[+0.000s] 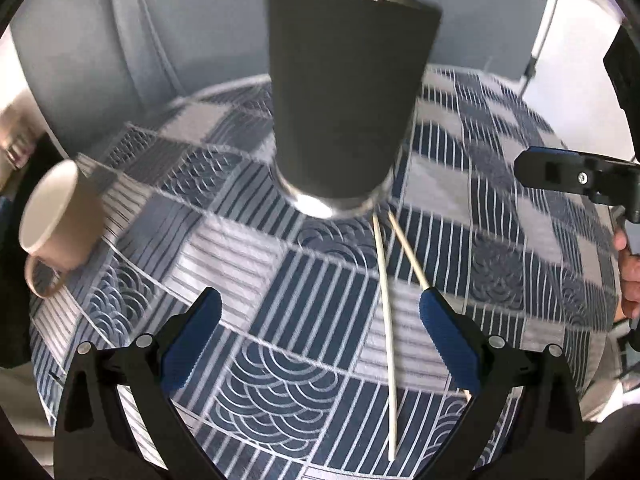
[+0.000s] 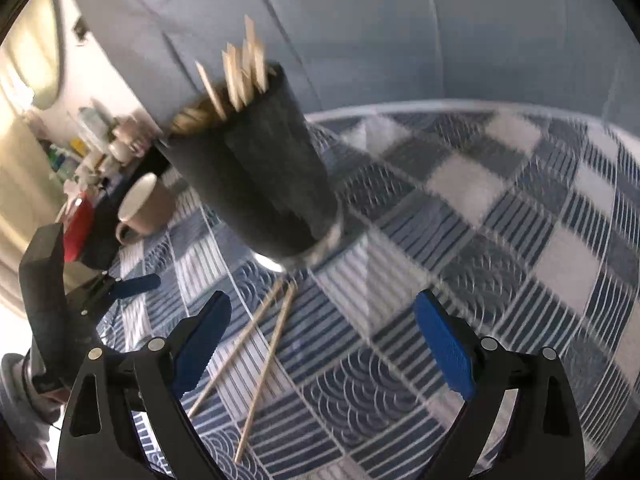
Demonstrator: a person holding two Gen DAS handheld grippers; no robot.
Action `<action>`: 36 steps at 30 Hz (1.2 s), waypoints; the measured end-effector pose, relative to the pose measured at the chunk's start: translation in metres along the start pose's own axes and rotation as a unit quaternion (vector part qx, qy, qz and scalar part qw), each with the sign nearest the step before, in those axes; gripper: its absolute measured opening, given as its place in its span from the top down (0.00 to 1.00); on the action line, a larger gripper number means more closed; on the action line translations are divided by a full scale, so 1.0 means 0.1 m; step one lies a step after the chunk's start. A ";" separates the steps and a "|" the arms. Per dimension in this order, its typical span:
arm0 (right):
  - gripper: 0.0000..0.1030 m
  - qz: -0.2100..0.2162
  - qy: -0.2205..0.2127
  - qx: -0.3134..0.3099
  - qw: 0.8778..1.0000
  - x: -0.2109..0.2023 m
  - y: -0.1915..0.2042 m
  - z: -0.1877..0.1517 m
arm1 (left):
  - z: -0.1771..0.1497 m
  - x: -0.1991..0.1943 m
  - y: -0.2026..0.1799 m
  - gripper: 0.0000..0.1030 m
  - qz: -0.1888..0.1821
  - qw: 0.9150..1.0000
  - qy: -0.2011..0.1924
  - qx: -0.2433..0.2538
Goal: Organize utensils
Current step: 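Move both tools back down to the last sticks on the cloth, then grasp the last white stick with left tool while right tool grasps the last wooden stick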
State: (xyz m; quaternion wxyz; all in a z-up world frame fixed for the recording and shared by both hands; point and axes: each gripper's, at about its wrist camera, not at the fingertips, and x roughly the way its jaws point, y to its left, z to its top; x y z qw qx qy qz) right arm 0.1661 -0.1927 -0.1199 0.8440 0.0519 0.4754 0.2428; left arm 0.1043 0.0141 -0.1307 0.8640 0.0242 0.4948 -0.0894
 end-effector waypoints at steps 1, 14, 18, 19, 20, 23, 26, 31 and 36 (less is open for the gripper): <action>0.14 0.001 0.008 0.011 1.000 0.05 -0.03 -0.05 | -0.03 0.04 -0.02 0.06 -0.003 1.000 0.008 0.004; 0.14 -0.015 0.086 0.032 0.996 0.44 0.01 -0.38 | -0.27 0.35 -0.13 0.06 -0.004 0.998 0.060 0.029; 0.14 -0.024 0.104 0.014 0.994 0.58 0.16 -0.44 | -0.28 0.36 -0.14 0.05 0.010 0.997 0.057 0.042; 0.14 -0.025 0.108 0.009 0.994 0.61 0.19 -0.45 | -0.29 0.35 -0.12 0.05 0.014 0.998 0.056 0.037; 0.14 -0.029 0.109 0.004 0.994 0.62 0.22 -0.45 | -0.29 0.35 -0.10 0.05 0.016 0.998 0.056 0.035; 0.13 -0.045 0.109 -0.011 0.993 0.68 0.32 -0.43 | -0.32 0.33 -0.06 0.04 0.018 0.998 0.054 0.033; 0.13 -0.073 0.115 -0.031 0.990 0.75 0.41 -0.41 | -0.33 0.32 -0.05 0.04 0.020 0.998 0.056 0.029; 0.09 -0.124 0.124 -0.092 0.980 0.88 0.59 -0.47 | -0.33 0.32 -0.06 0.04 0.026 0.998 0.060 0.024; 0.07 -0.115 0.139 -0.103 0.978 0.89 0.55 -0.44 | -0.32 0.33 -0.07 0.05 0.025 0.997 0.066 0.021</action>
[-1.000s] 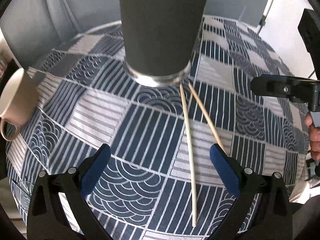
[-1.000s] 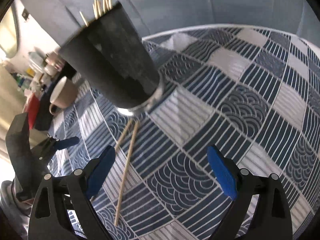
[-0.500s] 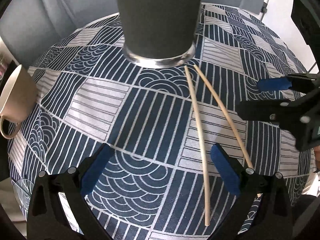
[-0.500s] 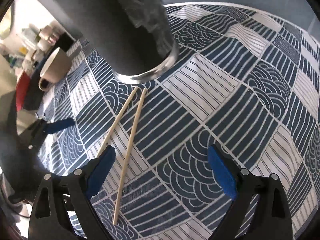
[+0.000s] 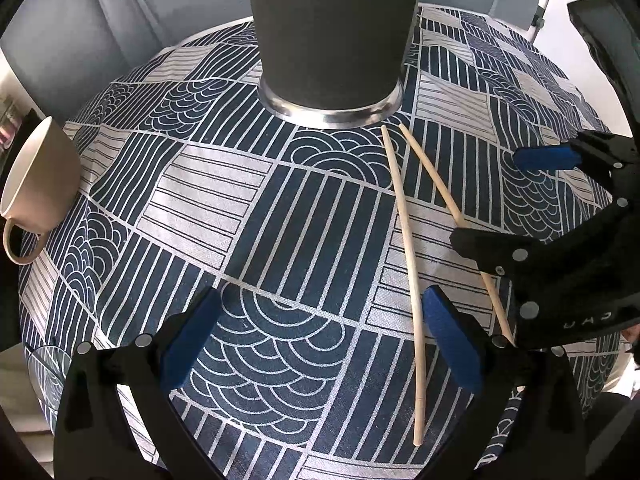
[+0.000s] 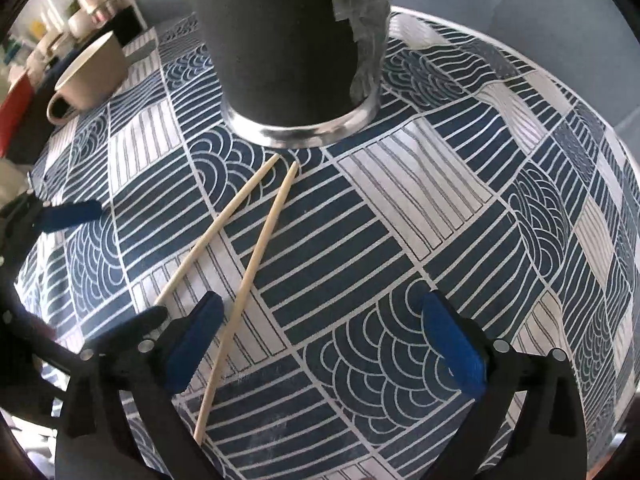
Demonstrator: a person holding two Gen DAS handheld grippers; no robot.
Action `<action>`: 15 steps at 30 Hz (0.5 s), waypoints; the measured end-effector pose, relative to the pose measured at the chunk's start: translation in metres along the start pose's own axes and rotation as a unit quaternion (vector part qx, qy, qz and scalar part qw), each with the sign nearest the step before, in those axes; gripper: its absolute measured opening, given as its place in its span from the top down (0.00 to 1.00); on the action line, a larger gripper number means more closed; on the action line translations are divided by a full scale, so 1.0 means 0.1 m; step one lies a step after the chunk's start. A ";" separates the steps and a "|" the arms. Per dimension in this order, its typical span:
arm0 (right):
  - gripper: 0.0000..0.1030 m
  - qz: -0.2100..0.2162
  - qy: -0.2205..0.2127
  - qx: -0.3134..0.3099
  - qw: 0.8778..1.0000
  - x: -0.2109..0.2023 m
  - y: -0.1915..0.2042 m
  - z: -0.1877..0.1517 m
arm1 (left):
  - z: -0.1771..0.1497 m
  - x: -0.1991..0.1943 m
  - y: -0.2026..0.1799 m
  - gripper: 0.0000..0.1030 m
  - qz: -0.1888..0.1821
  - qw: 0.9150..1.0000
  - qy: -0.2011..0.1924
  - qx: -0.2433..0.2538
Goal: Organize utensils
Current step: 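Grasp the last white stick with left tool while right tool grasps the last wooden stick, then lift left tool's stick over the black holder while right tool carries its stick there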
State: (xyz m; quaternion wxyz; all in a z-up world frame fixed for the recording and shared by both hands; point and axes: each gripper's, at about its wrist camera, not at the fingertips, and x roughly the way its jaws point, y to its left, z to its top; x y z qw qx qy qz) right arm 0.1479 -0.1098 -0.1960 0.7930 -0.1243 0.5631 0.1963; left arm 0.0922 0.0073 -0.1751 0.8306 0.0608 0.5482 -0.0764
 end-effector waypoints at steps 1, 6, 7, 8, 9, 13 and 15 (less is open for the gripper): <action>0.08 0.003 0.003 -0.011 1.000 0.00 -0.01 0.00 | 0.00 0.00 0.00 0.06 -0.001 1.000 -0.001 0.001; 0.57 0.000 -0.018 -0.005 1.000 -0.15 -0.18 -0.11 | 0.00 -0.11 -0.02 0.63 -0.013 1.000 -0.004 0.015; 0.90 -0.002 -0.017 0.001 1.000 -0.18 -0.25 -0.11 | 0.01 -0.13 0.02 0.73 -0.013 1.000 0.000 0.010; 0.94 -0.003 -0.010 0.013 1.000 -0.19 -0.38 -0.12 | 0.02 -0.13 0.08 0.93 -0.014 1.000 0.007 -0.003; 0.96 0.006 -0.007 0.023 1.000 -0.20 -0.48 -0.13 | 0.03 -0.13 0.13 0.93 -0.024 0.999 0.014 -0.016; 0.96 0.048 0.015 0.089 0.995 -0.22 -0.89 -0.16 | 0.02 -0.14 0.26 0.96 -0.039 0.998 0.033 -0.042; 0.96 0.070 0.020 0.118 0.990 -0.24 -1.04 -0.21 | 0.00 -0.15 0.33 0.96 -0.049 0.996 0.045 -0.067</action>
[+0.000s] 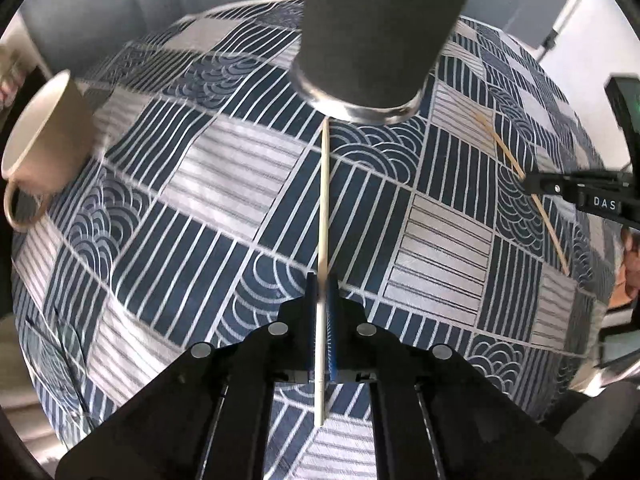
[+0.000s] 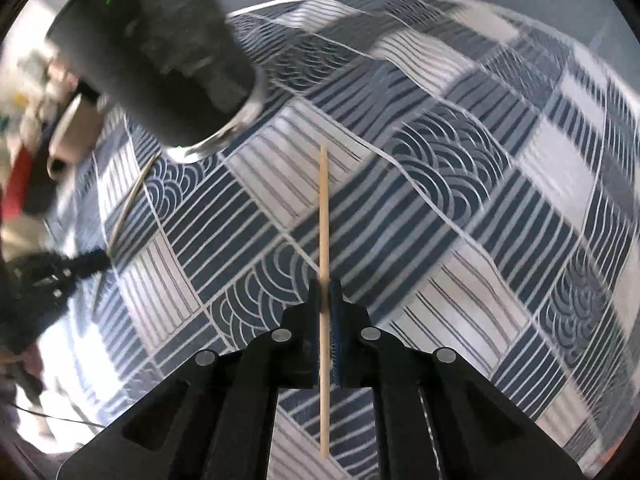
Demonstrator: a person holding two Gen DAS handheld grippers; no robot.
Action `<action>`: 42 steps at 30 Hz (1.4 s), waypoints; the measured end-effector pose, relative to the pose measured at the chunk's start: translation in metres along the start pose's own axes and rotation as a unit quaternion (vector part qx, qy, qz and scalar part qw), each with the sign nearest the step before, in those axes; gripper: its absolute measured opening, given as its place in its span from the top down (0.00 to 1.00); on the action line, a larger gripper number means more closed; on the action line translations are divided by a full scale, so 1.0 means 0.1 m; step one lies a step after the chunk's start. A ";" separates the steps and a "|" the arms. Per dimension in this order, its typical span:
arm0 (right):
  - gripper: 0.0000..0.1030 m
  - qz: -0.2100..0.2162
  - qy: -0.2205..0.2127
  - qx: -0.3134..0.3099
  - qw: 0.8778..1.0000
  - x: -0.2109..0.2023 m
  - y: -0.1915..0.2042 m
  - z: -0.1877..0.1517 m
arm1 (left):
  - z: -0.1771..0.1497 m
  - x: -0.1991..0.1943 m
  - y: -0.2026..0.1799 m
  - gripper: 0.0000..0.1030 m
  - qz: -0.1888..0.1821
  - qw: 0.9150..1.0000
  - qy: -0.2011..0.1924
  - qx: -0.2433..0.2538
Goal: Organize utensils
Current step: 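Lift left tool's stick over the black holder while right tool carries its stick there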
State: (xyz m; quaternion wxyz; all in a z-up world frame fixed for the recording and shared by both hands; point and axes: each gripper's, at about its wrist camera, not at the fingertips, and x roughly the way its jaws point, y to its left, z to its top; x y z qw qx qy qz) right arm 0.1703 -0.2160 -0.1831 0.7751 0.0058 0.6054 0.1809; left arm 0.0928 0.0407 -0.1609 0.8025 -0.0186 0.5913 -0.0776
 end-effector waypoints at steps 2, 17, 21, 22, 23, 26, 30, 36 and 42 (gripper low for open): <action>0.96 0.029 -0.004 0.022 0.999 -0.07 -0.13 -0.02 | -0.01 -0.03 0.07 0.96 -0.009 1.000 0.001 -0.022; 0.96 0.081 -0.146 -0.002 0.986 -1.19 -0.11 0.57 | 0.51 -0.95 0.38 0.96 0.022 0.991 -0.106 -0.085; 0.95 0.085 -0.183 -0.030 0.979 -1.44 0.07 0.80 | 0.78 -1.22 0.30 0.96 0.019 0.986 -0.147 -0.077; 0.95 0.089 -0.194 -0.036 0.976 -1.51 0.12 0.87 | 0.86 -1.27 0.28 0.96 0.016 0.985 -0.155 -0.075; 0.95 0.090 -0.201 -0.040 0.975 -1.54 0.16 0.92 | 0.92 -1.31 0.27 0.96 0.017 0.984 -0.161 -0.073; 0.95 0.097 -0.221 -0.055 0.969 -1.67 0.31 1.08 | 1.13 -1.47 0.18 0.96 0.013 0.980 -0.188 -0.066; 0.95 0.105 -0.244 -0.075 0.961 -1.81 0.50 1.28 | 1.35 -1.62 0.09 0.96 0.001 0.975 -0.216 -0.062; 0.95 0.150 -0.269 -0.086 0.948 -1.88 0.67 1.55 | 1.59 -1.62 -0.04 0.96 -0.028 0.968 -0.240 -0.064; 0.95 0.183 -0.282 -0.100 0.936 -1.75 0.80 1.77 | 1.76 -1.41 -0.12 0.96 -0.059 0.962 -0.254 -0.084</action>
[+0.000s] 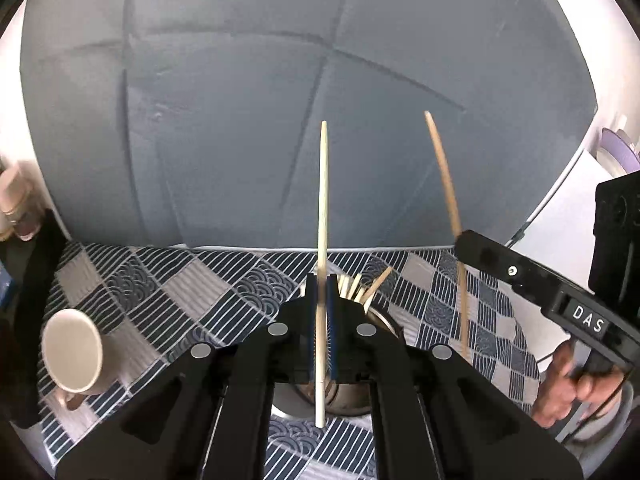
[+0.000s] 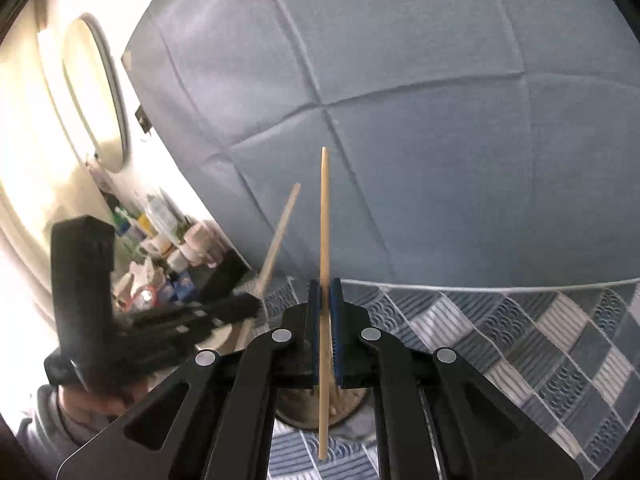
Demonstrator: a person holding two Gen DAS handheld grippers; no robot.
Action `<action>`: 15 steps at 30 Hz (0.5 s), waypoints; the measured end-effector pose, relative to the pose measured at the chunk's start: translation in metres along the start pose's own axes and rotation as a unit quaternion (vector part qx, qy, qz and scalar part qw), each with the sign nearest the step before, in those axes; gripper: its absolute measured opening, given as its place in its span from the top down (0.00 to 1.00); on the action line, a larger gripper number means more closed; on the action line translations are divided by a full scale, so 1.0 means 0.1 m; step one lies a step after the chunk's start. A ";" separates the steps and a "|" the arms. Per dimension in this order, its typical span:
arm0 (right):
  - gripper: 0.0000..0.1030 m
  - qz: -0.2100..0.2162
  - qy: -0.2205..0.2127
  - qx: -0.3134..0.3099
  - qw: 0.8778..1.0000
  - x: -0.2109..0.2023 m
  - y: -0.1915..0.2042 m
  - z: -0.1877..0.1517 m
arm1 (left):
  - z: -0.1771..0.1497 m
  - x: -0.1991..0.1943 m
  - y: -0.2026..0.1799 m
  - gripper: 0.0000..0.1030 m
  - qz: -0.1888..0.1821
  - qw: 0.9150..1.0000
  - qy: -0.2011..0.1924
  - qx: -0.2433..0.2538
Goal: Organize utensils
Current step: 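Lift left tool's stick over the black holder while right tool carries its stick there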
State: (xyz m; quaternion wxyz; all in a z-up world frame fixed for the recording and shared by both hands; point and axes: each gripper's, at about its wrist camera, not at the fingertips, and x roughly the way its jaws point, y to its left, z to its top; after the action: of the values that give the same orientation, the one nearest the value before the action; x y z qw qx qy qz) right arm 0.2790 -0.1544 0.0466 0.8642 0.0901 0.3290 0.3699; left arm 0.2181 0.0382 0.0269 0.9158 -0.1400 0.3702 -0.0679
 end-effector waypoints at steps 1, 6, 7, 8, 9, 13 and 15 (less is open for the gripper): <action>0.95 0.006 -0.002 0.002 1.000 0.04 -0.01 0.00 | -0.01 0.05 -0.02 0.96 -0.005 1.000 -0.003 0.001; 0.95 0.029 -0.013 0.018 0.999 0.31 -0.08 -0.06 | -0.04 0.25 0.00 0.95 -0.028 0.999 -0.021 -0.007; 0.95 0.033 -0.016 0.020 0.999 0.35 -0.10 -0.08 | -0.02 0.29 0.01 0.95 -0.030 0.999 -0.023 -0.009; 0.95 0.038 -0.017 0.022 0.999 0.39 -0.12 -0.09 | -0.03 0.33 0.03 0.95 -0.034 0.999 -0.026 -0.013; 0.95 0.043 -0.019 0.024 0.999 0.43 -0.13 -0.10 | -0.03 0.35 0.06 0.95 -0.038 0.999 -0.029 -0.015; 0.95 0.057 -0.031 0.033 0.997 0.51 -0.20 -0.18 | -0.10 0.42 0.09 0.95 -0.060 0.997 -0.040 -0.012; 0.95 0.063 -0.037 0.040 0.997 0.55 -0.24 -0.23 | -0.16 0.45 0.09 0.95 -0.069 0.997 -0.044 -0.006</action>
State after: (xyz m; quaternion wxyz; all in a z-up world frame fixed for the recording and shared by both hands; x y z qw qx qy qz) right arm 0.3067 -0.1352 -0.0083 0.8466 0.1590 0.3049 0.4062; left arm 0.2394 0.0334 -0.0159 0.9237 -0.1731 0.3191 -0.1223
